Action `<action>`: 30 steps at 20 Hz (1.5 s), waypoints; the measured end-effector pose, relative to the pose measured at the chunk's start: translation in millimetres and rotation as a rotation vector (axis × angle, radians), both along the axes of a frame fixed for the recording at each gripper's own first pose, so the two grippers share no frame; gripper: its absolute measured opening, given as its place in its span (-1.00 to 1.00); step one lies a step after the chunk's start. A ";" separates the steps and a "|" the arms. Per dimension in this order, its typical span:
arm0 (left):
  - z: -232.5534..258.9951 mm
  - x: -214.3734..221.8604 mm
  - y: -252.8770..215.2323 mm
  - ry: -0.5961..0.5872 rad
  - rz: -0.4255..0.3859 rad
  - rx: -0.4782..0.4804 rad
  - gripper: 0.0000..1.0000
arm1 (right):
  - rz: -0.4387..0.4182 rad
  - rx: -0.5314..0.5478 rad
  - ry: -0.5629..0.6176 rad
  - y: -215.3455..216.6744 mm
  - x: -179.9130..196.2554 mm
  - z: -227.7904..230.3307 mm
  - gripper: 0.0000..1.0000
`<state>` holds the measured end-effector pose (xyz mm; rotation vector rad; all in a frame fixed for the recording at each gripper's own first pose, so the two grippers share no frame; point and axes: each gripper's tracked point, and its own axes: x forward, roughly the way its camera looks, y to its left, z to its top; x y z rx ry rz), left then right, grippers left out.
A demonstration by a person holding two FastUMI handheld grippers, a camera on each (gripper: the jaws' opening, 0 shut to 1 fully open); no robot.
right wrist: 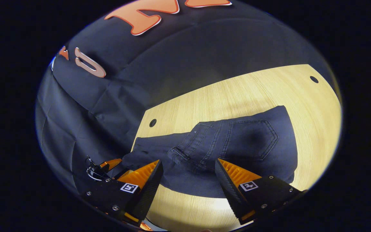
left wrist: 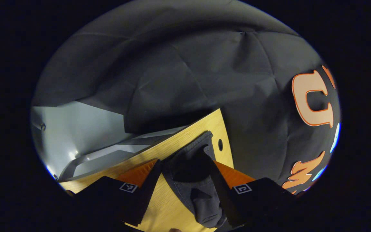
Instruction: Grasp the waist and the cuffs of the jeans and fold them to make the two legs overlap; first hold the waist and fold one-third of the jeans toward the cuffs, then hold the cuffs and fold the remaining one-third in the same direction to finish folding.
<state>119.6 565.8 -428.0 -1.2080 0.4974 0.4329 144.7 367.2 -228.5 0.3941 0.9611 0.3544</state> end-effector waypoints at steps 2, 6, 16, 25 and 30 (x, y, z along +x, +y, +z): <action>1.2 10.5 -11.2 -0.051 -0.032 -0.038 0.84 | -0.007 0.020 0.010 -0.6 -1.1 -0.9 0.97; 5.3 36.0 -49.8 -0.141 -0.089 -0.136 0.92 | 0.001 0.012 0.029 -0.8 -5.4 -1.2 0.97; -34.5 87.5 -98.0 0.006 -0.153 -0.246 -0.96 | -0.112 0.055 0.051 -14.3 0.8 5.2 0.97; 118.2 69.4 -145.4 -0.220 -0.337 -0.005 -0.99 | -0.115 0.095 -0.034 -33.0 -0.5 36.6 0.97; 183.3 74.9 -231.3 -0.290 -0.478 0.050 -0.99 | -0.148 0.176 -0.105 -78.1 -10.4 78.2 0.97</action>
